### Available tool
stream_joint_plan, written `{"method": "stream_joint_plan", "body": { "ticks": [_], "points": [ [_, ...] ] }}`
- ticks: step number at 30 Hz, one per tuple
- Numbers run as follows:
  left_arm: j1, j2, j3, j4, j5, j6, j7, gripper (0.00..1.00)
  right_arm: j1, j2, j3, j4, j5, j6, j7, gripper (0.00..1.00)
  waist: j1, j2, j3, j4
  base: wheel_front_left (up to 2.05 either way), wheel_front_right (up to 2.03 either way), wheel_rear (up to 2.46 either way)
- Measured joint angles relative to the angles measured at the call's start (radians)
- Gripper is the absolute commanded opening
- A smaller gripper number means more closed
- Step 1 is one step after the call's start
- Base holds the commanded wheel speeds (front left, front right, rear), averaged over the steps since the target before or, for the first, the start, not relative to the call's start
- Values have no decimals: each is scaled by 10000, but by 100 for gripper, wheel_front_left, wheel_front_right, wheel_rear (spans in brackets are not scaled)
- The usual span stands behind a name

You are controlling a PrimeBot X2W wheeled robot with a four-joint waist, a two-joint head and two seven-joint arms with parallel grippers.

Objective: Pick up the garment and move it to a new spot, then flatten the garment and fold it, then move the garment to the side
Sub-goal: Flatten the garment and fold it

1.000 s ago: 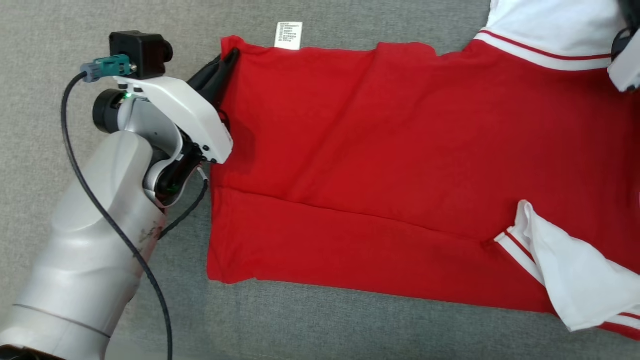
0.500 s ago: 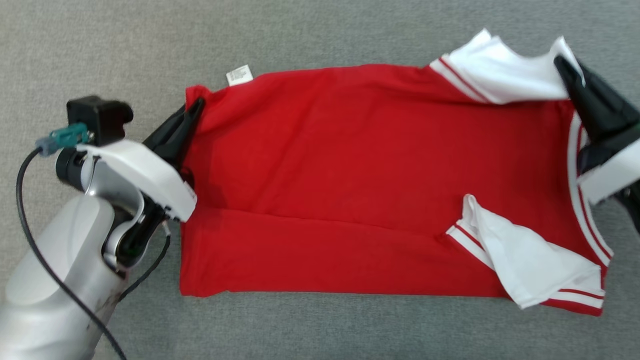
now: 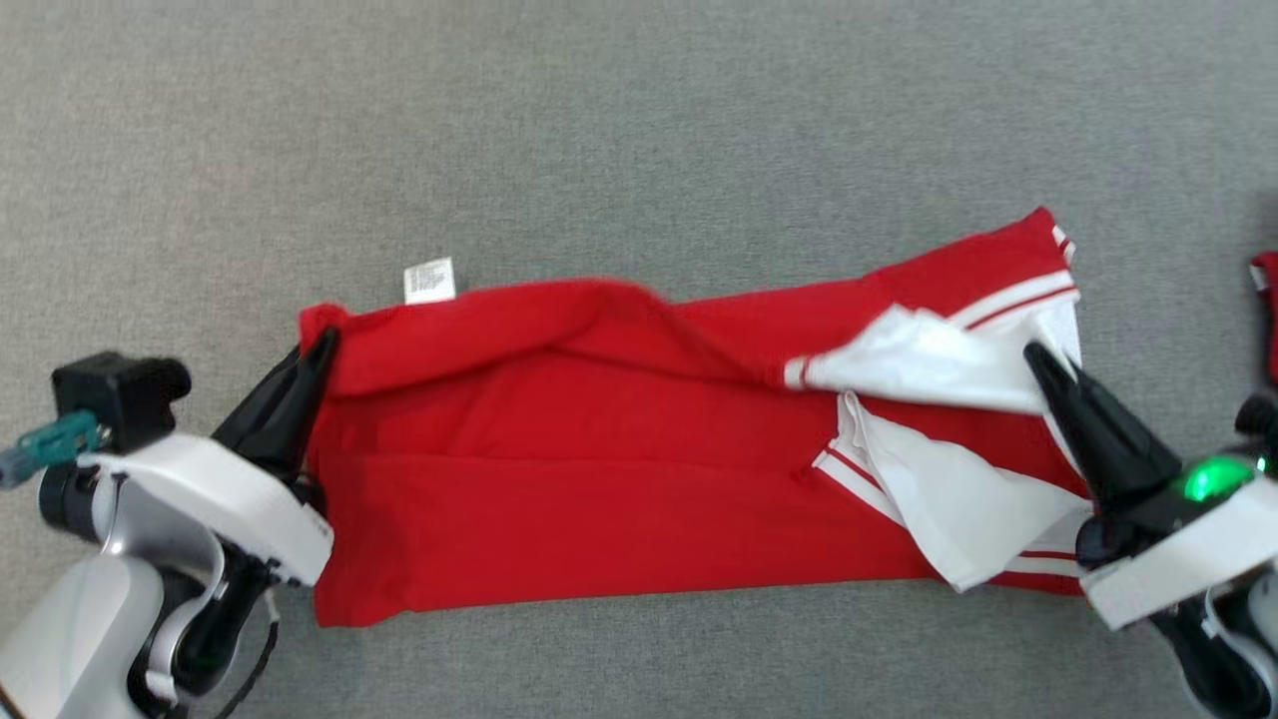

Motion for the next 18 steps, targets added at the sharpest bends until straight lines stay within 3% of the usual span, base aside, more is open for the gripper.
{"method": "stream_joint_plan", "body": {
  "ticks": [9,10,11,12,13,14,18],
  "points": [
    [1173,104,270,-502,-458,472,-136,0,1217,698,-322,-58,-215,-2,29,0,0,0,-388,-207,0,0,0],
    [1286,79,282,-491,-520,506,-144,0,1333,834,-330,19,-316,0,102,25,0,0,-440,-198,0,0,0],
    [1286,79,282,-491,-520,506,-144,18,1333,834,-330,19,-316,0,102,47,0,0,-440,-198,0,0,0],
    [1348,4,339,-405,-637,568,-186,42,1448,963,-359,153,-336,0,190,75,1,0,-508,-182,0,0,0],
    [1348,4,339,-405,-637,568,-186,58,1448,963,-359,153,-336,0,190,100,1,0,-508,-182,0,0,0],
    [1383,-35,359,-357,-694,573,-211,100,1517,1005,-372,230,-353,0,238,100,1,0,-547,-175,0,0,0],
    [1632,-201,376,-82,-899,619,-305,100,1825,1141,-430,416,-393,-2,349,100,0,0,-743,-140,0,0,0]
  ]
}}
